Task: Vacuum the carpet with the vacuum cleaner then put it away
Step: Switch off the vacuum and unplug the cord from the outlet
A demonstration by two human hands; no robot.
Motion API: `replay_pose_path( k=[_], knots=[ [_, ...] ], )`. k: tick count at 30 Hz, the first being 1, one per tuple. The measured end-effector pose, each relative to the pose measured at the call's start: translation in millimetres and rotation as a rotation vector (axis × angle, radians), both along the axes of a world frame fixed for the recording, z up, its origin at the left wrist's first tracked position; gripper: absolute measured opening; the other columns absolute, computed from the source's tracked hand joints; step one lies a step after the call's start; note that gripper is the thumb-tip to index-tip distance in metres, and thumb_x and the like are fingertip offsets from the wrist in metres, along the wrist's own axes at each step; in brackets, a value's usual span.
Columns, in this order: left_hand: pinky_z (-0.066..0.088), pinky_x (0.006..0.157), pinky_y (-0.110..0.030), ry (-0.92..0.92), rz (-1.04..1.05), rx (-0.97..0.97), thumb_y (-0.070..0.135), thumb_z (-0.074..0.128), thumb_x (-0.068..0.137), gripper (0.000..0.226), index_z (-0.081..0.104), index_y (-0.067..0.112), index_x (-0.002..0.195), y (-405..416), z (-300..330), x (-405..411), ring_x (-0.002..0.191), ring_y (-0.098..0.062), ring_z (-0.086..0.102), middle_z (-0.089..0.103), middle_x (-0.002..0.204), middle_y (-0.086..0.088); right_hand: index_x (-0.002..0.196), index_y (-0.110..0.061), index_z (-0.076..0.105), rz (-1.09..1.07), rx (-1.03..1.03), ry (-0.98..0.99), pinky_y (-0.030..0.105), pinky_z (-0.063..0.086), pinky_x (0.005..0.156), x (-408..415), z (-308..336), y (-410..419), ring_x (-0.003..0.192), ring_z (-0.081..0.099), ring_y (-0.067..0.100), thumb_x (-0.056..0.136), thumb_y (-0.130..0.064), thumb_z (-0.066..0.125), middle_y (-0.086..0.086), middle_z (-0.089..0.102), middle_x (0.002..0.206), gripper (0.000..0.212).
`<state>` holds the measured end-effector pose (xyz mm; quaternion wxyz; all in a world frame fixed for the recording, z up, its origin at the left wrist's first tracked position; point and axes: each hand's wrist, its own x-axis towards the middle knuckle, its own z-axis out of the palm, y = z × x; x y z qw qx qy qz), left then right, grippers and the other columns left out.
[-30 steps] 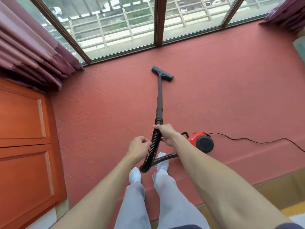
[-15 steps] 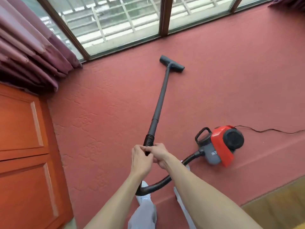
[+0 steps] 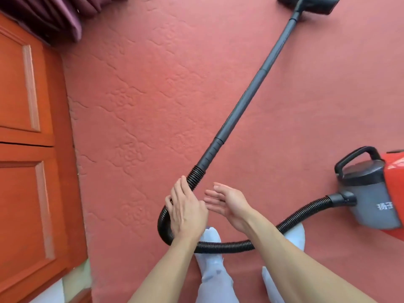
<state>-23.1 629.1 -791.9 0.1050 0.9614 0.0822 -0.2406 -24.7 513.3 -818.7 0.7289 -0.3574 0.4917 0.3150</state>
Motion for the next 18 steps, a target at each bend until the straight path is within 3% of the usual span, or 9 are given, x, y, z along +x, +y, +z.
replay_pose_path(
  k=[3,7,10,14,18],
  knots=[
    [0.029,0.112,-0.044,-0.064,0.006,0.043,0.012,0.055,0.079,0.074,0.028,0.003,0.147,14.3,-5.5,11.4,0.136,-0.03,0.035,0.035,0.149,-0.013,0.132,-0.012,0.051,0.052,0.017,-0.02,0.045,0.057,0.089,-11.4,-1.3,0.1,0.108,0.067,0.035,0.1,-0.013,0.051,0.015,0.067,0.118,0.032],
    [0.029,0.111,-0.04,0.006,0.035,-0.016,0.014,0.052,0.083,0.065,0.034,0.004,0.145,9.0,16.7,23.0,0.135,-0.03,0.033,0.035,0.146,-0.013,0.131,-0.01,0.052,0.078,-0.018,-0.019,0.045,0.057,0.089,-21.6,28.3,-12.3,0.106,0.067,0.036,0.101,-0.015,0.049,0.017,0.067,0.119,0.03],
    [0.03,0.107,-0.036,0.087,0.001,-0.11,0.013,0.049,0.087,0.055,0.039,0.007,0.14,-15.2,48.0,17.0,0.133,-0.026,0.034,0.041,0.142,-0.01,0.13,-0.008,0.053,0.062,-0.045,-0.026,0.041,0.059,0.082,-23.4,61.1,-23.7,0.095,0.071,0.031,0.1,-0.014,0.049,0.015,0.069,0.113,0.03],
    [0.031,0.104,-0.032,0.147,-0.176,-0.194,0.013,0.045,0.089,0.046,0.045,0.012,0.136,-49.7,92.7,2.9,0.129,-0.022,0.038,0.048,0.136,-0.005,0.125,-0.009,0.059,0.044,-0.142,-0.058,0.028,0.057,0.062,-21.2,113.9,-44.5,0.073,0.069,0.019,0.099,-0.011,0.048,0.012,0.071,0.105,0.027],
    [0.035,0.099,-0.033,0.199,-0.321,-0.228,0.017,0.045,0.091,0.034,0.053,0.014,0.123,-74.5,131.5,-5.6,0.121,-0.022,0.046,0.054,0.126,-0.006,0.12,-0.007,0.062,0.072,-0.302,-0.097,0.032,0.06,0.068,-29.0,161.5,-72.6,0.077,0.068,0.023,0.096,-0.007,0.051,0.018,0.071,0.107,0.026]
  ],
)
